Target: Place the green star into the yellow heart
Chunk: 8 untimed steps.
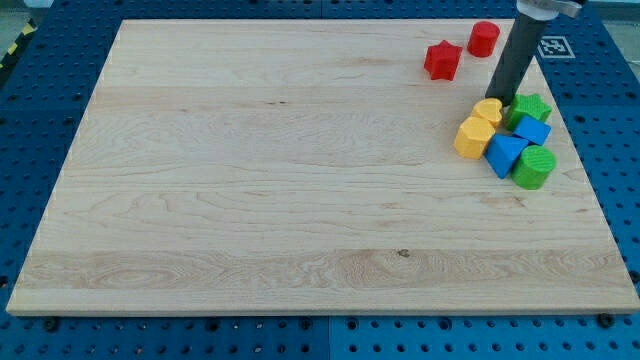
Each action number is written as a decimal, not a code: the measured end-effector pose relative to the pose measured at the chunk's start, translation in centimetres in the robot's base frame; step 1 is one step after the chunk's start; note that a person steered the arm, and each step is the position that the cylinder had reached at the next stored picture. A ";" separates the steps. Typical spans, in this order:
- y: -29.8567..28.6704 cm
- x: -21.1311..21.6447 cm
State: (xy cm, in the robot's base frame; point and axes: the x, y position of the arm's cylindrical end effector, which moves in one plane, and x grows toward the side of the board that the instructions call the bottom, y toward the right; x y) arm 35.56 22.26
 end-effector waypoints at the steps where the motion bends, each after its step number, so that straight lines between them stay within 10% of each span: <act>1: 0.8 -0.9; 3: 12.2 2.9; 8: 0.2 3.9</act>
State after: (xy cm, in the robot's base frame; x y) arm 39.46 22.47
